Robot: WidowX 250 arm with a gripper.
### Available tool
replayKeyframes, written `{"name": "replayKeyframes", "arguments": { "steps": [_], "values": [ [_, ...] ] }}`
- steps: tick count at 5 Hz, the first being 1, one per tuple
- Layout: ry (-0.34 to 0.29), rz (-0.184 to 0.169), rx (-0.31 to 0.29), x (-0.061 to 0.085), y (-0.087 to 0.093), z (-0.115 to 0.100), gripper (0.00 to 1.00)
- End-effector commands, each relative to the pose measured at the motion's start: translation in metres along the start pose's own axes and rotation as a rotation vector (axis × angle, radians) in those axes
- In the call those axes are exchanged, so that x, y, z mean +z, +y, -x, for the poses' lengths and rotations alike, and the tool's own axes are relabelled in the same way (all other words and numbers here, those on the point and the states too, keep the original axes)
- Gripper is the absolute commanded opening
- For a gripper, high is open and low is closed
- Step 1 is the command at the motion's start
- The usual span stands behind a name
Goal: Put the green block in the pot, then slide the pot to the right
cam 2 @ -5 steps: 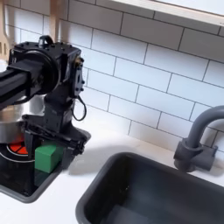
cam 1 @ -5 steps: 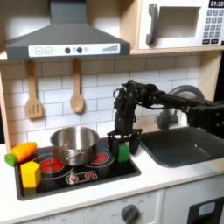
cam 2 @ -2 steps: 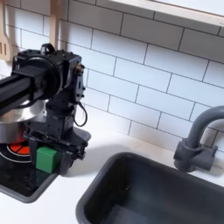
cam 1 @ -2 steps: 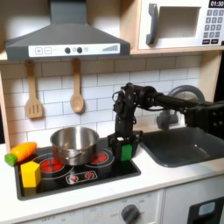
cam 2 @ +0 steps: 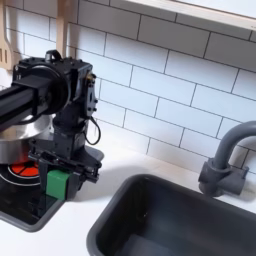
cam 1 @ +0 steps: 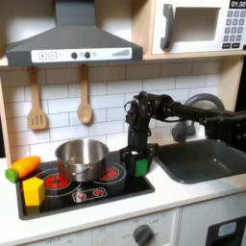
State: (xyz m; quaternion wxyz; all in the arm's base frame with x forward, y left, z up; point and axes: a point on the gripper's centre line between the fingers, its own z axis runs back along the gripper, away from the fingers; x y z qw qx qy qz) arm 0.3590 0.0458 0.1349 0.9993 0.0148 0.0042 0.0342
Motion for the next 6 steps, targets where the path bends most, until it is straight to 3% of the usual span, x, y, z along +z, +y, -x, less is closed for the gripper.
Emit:
{"name": "replayKeyframes", "arguments": {
  "steps": [1, 2, 3, 4, 6],
  "values": [
    [-0.067, 0.014, -0.017, 0.023, 0.0, 0.002, 0.0],
    [-0.099, 0.006, -0.002, 0.041, 0.005, 0.005, 0.0],
    [-0.099, 0.023, 0.004, 0.045, 0.005, 0.004, 0.0],
    [-0.141, 0.014, 0.05, 0.062, 0.021, -0.002, 0.0],
    [-0.21, -0.008, 0.091, 0.082, 0.044, -0.013, 0.0]
  ]
}}
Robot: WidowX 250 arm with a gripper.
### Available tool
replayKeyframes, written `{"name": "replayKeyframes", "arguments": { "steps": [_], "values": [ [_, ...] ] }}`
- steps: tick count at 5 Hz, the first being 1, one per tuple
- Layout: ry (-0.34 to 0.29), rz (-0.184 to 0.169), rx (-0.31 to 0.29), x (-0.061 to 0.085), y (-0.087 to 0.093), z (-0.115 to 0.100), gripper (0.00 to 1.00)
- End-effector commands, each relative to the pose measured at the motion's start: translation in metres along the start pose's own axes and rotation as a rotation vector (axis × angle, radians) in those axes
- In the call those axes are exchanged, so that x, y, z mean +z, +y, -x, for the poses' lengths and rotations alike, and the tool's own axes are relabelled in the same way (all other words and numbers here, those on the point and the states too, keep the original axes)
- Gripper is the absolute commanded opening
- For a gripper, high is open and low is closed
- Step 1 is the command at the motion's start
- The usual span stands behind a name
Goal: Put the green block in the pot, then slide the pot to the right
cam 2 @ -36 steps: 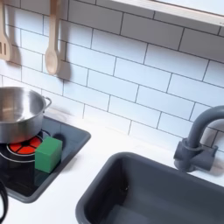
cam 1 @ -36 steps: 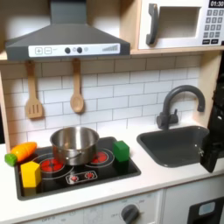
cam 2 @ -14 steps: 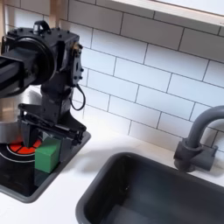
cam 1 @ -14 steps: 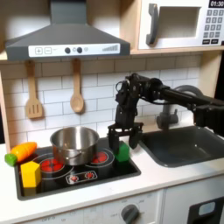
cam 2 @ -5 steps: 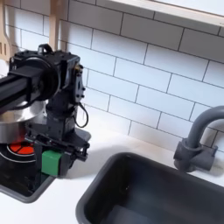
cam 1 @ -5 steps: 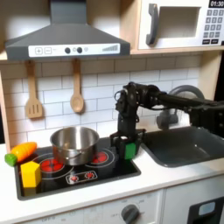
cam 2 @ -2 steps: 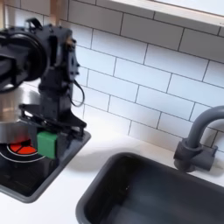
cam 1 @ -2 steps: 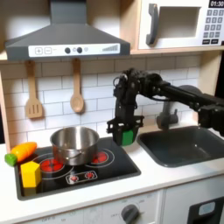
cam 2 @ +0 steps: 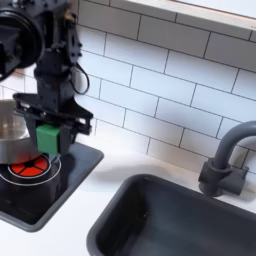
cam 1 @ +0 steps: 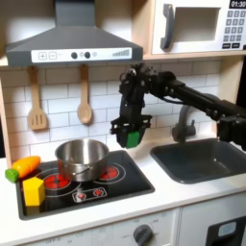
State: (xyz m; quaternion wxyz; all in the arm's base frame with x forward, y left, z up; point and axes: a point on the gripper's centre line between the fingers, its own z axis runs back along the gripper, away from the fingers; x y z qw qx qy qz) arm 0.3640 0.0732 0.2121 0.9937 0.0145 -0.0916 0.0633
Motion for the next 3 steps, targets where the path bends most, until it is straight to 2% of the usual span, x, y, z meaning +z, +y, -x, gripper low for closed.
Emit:
{"name": "replayKeyframes", "arguments": {
  "steps": [1, 2, 3],
  "values": [
    [-0.046, -0.043, 0.072, 0.012, 0.029, -0.014, 0.0],
    [-0.045, -0.05, 0.1, 0.01, 0.04, -0.023, 0.0],
    [-0.055, -0.072, 0.12, 0.007, 0.053, -0.028, 0.0]
  ]
}}
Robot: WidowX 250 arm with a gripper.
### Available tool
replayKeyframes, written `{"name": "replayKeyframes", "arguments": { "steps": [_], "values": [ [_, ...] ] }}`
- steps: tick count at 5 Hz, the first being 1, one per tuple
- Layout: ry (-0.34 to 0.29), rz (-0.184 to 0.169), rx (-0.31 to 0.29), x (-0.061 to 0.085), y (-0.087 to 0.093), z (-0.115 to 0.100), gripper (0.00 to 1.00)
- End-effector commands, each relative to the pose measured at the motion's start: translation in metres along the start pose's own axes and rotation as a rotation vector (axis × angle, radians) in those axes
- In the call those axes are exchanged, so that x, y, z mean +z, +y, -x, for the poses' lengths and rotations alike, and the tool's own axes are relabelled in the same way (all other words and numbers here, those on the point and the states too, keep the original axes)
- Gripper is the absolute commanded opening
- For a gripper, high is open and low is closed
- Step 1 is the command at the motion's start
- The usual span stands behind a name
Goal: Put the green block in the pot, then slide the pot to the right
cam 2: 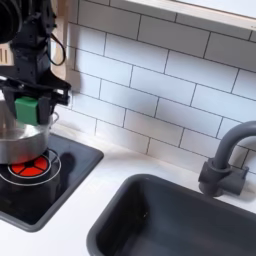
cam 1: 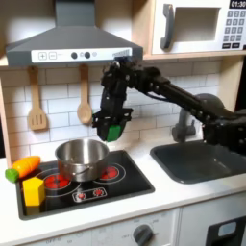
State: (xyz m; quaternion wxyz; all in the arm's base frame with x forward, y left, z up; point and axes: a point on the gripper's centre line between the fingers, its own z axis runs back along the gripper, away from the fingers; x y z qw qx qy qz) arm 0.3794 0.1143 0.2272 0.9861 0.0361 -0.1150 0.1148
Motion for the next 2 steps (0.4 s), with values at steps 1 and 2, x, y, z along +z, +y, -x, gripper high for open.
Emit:
{"name": "replayKeyframes", "arguments": {
  "steps": [1, 2],
  "values": [
    [-0.001, -0.043, 0.03, -0.0114, 0.0266, -0.012, 0.0],
    [-0.021, -0.049, 0.036, -0.015, 0.0362, -0.0199, 0.0]
  ]
}}
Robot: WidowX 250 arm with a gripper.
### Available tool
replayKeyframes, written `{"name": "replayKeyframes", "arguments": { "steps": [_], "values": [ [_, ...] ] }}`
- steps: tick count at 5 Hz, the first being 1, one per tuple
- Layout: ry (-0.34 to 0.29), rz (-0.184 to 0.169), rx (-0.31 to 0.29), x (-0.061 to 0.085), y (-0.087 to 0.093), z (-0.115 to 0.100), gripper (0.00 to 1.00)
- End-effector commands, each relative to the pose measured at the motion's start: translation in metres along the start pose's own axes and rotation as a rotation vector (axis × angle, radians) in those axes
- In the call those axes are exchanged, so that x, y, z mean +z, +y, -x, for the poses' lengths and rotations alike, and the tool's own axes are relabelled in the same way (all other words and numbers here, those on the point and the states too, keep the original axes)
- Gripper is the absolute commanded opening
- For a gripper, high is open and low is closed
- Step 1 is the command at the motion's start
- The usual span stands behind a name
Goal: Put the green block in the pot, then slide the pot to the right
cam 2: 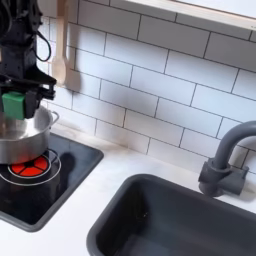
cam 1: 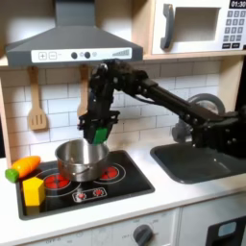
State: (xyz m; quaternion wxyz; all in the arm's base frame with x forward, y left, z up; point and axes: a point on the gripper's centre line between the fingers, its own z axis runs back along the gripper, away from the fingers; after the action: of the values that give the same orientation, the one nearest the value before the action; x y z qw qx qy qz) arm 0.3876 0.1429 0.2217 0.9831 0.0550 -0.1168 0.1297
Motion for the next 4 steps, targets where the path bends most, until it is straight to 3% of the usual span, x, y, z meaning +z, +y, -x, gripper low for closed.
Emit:
{"name": "replayKeyframes", "arguments": {
  "steps": [1, 2, 3, 4],
  "values": [
    [-0.013, -0.014, 0.021, -0.0132, 0.0156, -0.0121, 0.0],
    [-0.011, 0.006, 0.033, -0.0178, 0.0158, -0.0142, 0.0],
    [0.006, -0.007, 0.026, -0.0199, 0.0197, -0.0143, 1.0],
    [0.011, -0.011, 0.024, -0.0199, 0.0223, -0.0152, 1.0]
  ]
}}
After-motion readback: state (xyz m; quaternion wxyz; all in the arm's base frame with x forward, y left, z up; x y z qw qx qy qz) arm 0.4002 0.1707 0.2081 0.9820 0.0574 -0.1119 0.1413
